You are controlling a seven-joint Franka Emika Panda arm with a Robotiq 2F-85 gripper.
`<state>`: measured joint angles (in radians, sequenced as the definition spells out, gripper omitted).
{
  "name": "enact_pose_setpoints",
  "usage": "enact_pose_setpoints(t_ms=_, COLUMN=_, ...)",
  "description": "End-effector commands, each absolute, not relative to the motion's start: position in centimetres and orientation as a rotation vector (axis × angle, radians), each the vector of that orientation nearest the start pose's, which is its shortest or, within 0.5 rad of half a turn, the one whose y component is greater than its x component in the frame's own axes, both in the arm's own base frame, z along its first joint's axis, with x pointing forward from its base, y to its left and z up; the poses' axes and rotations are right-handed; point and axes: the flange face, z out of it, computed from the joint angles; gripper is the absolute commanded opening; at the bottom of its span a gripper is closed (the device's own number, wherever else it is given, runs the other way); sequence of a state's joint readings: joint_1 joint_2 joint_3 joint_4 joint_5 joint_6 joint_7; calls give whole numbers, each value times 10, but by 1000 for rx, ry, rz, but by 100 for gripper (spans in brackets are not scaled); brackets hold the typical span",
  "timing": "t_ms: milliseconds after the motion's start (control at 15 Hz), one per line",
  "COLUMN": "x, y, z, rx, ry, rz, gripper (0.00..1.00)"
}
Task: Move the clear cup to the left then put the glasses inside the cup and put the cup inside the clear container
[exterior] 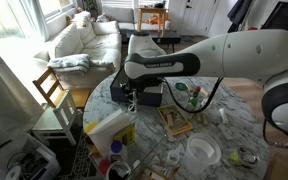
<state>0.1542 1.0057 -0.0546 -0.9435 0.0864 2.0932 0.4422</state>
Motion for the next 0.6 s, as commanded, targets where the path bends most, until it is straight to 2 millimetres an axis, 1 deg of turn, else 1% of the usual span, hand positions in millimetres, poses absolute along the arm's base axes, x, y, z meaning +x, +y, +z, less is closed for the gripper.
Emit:
enact_pose_setpoints(t_ms=0, x=788, y=84, z=335, rx=-3020, ry=530, rz=-310, gripper=23)
enact_pose_setpoints(t_ms=133, x=783, y=82, z=369, rx=-2992, ry=485, rz=-354, gripper=23)
enact_pose_setpoints(t_ms=333, x=763, y=85, z=407, rx=-2987, ry=360, rz=-371, gripper=23)
enact_pose_setpoints(t_ms=467, x=743, y=90, z=424, rx=-3006, ry=285, rz=-311, gripper=23)
enact_pose_setpoints(t_ms=533, x=734, y=93, z=429, rx=-3014, ry=252, rz=-286, gripper=23)
